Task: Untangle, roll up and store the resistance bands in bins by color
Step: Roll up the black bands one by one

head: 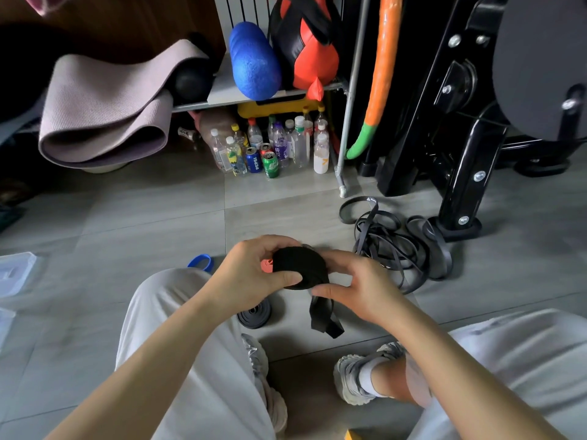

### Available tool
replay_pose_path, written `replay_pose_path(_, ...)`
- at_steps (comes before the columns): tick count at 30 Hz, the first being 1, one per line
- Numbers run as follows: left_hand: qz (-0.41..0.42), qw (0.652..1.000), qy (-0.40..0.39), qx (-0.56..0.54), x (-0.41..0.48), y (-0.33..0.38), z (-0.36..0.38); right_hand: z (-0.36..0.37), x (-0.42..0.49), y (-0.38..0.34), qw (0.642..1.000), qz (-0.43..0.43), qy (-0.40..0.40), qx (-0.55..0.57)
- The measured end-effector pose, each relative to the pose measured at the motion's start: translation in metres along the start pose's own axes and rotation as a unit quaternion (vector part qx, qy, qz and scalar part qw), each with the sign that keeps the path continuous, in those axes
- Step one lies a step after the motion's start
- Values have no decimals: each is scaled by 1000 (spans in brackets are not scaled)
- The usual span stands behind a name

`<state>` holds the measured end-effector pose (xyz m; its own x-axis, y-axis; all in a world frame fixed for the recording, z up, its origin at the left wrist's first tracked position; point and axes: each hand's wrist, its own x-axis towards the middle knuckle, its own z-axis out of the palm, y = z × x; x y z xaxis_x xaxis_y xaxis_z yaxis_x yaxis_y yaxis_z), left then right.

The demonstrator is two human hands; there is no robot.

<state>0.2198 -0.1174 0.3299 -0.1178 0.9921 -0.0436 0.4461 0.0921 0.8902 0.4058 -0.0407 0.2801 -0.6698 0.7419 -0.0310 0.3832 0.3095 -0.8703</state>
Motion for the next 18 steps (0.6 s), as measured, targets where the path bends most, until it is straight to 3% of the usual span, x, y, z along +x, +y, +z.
replay_pose_path(5,-9,1000,-3,-24,-3,-3,1,-4,1,-1,1000,3,-14,-25)
replay_pose_path(12,-12,988,37,-146,-9,-12,1,-1,2,-9,994,15,15,106)
replay_pose_path(18,-24,988,37,-148,-18,-18,-5,15,0,-17,991,25,8,131)
